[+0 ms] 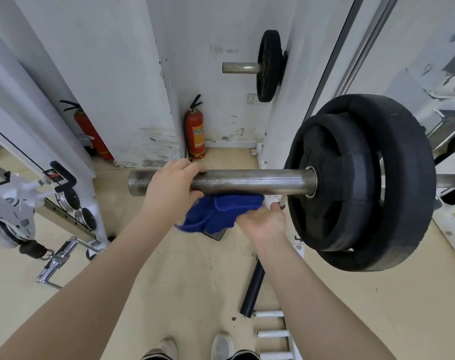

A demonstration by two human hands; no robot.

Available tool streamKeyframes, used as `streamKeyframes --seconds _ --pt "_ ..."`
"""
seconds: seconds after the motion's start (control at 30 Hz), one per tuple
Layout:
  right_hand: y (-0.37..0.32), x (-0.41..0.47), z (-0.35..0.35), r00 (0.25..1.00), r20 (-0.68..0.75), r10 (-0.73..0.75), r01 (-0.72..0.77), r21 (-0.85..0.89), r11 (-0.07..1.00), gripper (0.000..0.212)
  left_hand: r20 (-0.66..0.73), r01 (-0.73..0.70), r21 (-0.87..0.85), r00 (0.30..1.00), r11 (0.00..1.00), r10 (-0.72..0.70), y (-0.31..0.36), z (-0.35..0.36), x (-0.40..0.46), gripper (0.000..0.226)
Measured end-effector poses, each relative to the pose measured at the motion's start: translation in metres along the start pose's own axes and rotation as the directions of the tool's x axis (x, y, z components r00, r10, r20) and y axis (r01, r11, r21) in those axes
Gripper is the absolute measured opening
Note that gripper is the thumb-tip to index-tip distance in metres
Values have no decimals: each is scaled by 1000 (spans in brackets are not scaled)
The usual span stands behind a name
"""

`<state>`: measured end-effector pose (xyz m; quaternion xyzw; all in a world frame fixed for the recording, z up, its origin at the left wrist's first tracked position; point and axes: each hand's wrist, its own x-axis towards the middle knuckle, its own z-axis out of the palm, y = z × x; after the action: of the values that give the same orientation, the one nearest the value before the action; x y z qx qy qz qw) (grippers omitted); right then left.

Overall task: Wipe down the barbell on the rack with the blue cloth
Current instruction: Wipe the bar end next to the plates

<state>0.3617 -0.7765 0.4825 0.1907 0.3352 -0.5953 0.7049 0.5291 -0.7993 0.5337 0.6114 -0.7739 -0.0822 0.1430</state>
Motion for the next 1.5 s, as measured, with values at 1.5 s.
streamKeyframes --seconds 1.5 --pt "181 19 72 992 63 111 -101 -146 984 35 80 146 -492 989 858 -123 -129 -25 -12 26"
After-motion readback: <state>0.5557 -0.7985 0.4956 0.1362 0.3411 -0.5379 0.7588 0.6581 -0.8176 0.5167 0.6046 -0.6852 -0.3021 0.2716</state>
